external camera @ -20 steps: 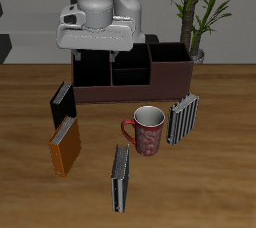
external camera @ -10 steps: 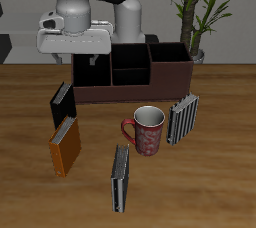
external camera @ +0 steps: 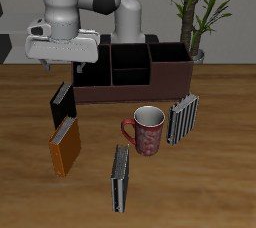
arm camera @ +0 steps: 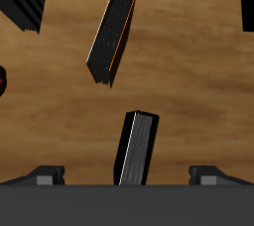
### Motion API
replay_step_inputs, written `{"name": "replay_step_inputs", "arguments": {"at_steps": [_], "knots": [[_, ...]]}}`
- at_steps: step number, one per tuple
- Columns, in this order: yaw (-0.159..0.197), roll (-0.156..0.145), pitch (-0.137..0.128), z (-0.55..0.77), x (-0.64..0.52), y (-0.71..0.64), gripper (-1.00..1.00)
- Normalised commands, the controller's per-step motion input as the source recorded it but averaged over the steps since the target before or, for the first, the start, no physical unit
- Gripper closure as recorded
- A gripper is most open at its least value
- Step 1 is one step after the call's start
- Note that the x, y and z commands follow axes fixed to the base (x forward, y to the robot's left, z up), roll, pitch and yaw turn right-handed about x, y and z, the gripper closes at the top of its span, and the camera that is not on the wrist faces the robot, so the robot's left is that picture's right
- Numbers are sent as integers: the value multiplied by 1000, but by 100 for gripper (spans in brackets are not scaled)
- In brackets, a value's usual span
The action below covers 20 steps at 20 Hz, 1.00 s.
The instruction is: Place the black book into the back desk caddy's right compartment
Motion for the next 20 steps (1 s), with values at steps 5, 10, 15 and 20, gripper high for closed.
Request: {"name": "replay_step_inputs", "arguments": {"at_steps": [5, 10, 15, 20], "knots": [[-43, 8, -10, -241, -2, -138, -100], [10, -19, 9, -243, 51, -97, -100], [-40, -27, 31, -334, 53, -36, -100], [13, -4, 10, -272, 16, 5, -100]]}}
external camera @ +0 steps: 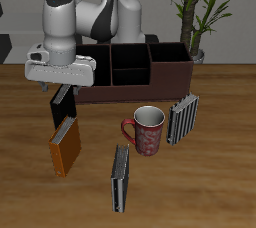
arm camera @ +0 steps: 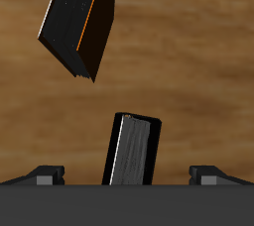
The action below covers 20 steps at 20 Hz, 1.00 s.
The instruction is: Place the black book into the back desk caddy's right compartment
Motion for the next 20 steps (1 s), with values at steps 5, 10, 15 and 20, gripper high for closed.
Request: {"name": "replay_step_inputs", "arguments": {"at_steps": [5, 10, 15, 20], "knots": [[-27, -15, 22, -222, 1, -76, -100], [-46, -12, 52, -349, 8, -51, -100], [-5, -2, 12, -192, 17, 54, 100], [-11, 3, -10, 20, 30, 62, 100]]}}
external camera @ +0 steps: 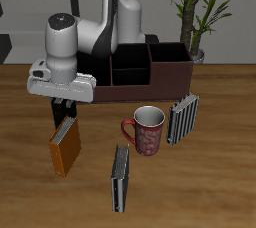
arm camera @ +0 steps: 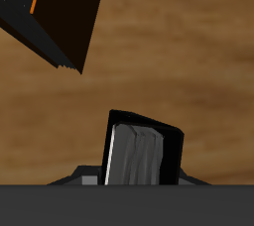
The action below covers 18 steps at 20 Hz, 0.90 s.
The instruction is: Place the black book into the back desk caddy's right compartment
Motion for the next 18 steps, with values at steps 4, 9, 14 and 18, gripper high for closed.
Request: {"name": "replay_step_inputs", "arguments": {"at_steps": [4, 9, 14, 18], "knots": [[-31, 9, -30, 339, 66, 126, 100], [13, 2, -41, 564, 29, 344, 100], [4, -10, 20, 617, -34, 486, 100], [30, -15, -35, 565, -156, 375, 100]]}}
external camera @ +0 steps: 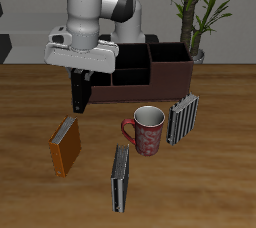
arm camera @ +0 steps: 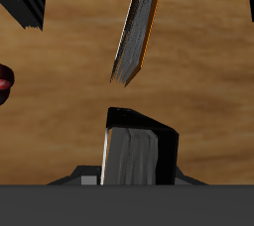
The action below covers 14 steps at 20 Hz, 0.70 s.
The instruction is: Place the black book into the back desk caddy's right compartment
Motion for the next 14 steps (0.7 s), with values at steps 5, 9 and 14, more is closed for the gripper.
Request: {"name": "replay_step_inputs", "arguments": {"at_steps": [5, 9, 14], "knots": [[28, -3, -40, 775, -293, 516, 100], [14, -10, -35, 488, -198, 237, 100], [35, 13, -29, 543, -333, 343, 100]]}}
